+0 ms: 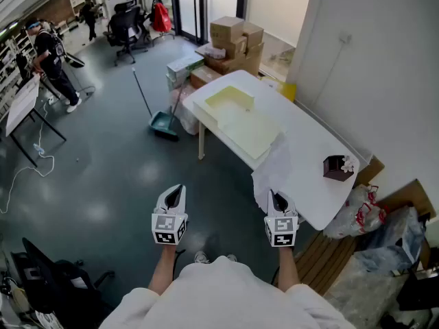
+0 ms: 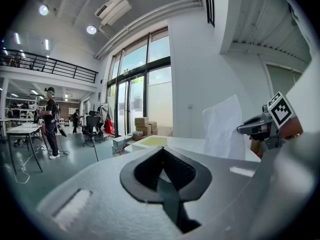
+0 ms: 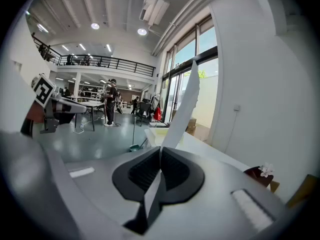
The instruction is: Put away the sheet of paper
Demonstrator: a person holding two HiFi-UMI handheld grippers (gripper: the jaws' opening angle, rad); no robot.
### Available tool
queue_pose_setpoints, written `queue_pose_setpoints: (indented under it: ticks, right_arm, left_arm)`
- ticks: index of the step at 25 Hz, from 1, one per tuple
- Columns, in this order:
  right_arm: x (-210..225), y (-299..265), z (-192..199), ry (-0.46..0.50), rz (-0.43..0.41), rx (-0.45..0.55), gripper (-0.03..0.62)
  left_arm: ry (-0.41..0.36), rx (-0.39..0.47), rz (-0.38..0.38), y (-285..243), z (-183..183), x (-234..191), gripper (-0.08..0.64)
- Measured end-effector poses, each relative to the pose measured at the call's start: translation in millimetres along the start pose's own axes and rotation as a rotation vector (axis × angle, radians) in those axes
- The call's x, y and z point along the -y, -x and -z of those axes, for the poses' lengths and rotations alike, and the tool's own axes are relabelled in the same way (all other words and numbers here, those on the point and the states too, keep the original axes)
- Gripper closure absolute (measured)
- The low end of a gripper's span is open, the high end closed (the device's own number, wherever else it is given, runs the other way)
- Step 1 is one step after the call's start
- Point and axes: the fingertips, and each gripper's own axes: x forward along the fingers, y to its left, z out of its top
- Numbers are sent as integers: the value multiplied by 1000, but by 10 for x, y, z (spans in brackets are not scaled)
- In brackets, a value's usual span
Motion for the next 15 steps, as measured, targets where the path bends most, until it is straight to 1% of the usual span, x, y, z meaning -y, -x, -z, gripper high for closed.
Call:
queue_pose_setpoints:
  ticks: [10, 15]
  right_arm:
    - [147, -5, 70, -2, -11, 9, 591]
    - [224, -25, 102, 10, -32, 18, 591]
  left_arm:
    - [-18, -17, -7, -86, 40, 119, 554]
    - [-23, -29, -14, -161, 76, 243, 554]
